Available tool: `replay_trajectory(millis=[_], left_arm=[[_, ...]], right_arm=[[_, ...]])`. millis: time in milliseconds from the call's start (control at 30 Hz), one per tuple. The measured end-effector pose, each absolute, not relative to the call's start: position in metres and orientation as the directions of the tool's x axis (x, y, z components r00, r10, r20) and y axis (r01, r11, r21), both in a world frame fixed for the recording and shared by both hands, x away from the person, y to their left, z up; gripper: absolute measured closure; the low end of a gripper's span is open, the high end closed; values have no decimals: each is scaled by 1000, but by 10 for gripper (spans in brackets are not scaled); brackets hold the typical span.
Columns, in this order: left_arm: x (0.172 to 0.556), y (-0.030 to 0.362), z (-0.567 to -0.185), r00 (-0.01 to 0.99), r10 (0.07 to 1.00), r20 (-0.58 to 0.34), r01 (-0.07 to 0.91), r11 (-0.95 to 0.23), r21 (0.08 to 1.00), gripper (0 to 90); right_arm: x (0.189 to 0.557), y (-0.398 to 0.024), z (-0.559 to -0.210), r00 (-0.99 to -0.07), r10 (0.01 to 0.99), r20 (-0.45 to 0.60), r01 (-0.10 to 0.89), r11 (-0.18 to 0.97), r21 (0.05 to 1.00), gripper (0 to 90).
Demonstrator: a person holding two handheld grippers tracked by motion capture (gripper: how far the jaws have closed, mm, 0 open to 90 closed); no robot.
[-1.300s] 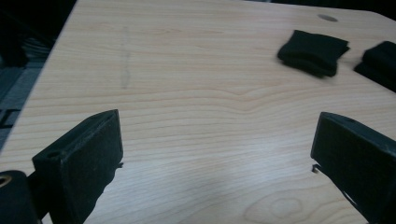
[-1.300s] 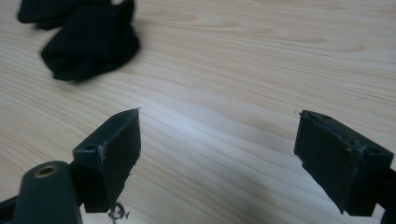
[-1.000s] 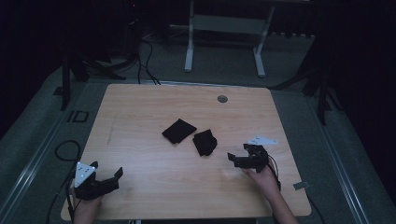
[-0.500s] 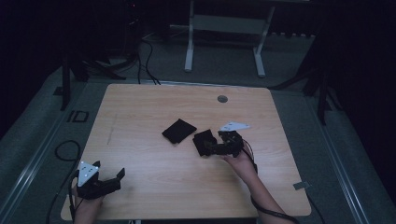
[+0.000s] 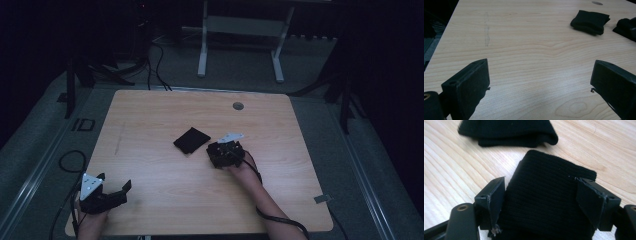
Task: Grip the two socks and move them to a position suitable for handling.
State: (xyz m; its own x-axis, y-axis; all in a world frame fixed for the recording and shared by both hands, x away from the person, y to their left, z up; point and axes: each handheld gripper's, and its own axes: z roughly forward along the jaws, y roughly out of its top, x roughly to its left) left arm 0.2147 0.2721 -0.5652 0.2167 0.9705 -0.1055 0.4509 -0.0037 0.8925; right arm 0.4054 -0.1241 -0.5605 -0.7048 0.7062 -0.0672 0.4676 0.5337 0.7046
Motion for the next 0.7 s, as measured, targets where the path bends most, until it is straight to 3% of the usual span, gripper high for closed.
replay_trajectory(millis=[33, 67, 200, 300, 533, 700], left_arm=[[215, 272, -565, 217, 971, -105, 451, -4, 893, 25], [215, 272, -565, 219, 970, -105, 454, -6, 891, 25], [215, 271, -565, 225, 969, -105, 457, -9, 889, 25], [215, 270, -565, 227, 968, -102, 459, -14, 888, 25], [216, 270, -566, 233, 967, -106, 462, -14, 887, 25], [215, 268, -565, 234, 966, -110, 459, -10, 888, 25]], right_arm=[[405, -124, -561, -705, 706, -67, 468, 534, 705, 243], [400, -120, -563, -697, 712, -81, 466, 536, 704, 328], [399, -121, -563, -678, 732, -71, 481, 515, 710, 404], [398, -123, -562, -650, 754, -96, 481, 506, 716, 579], [397, -123, -560, -641, 756, -133, 466, 521, 716, 728], [393, -129, -542, -652, 752, -96, 469, 500, 728, 751]])
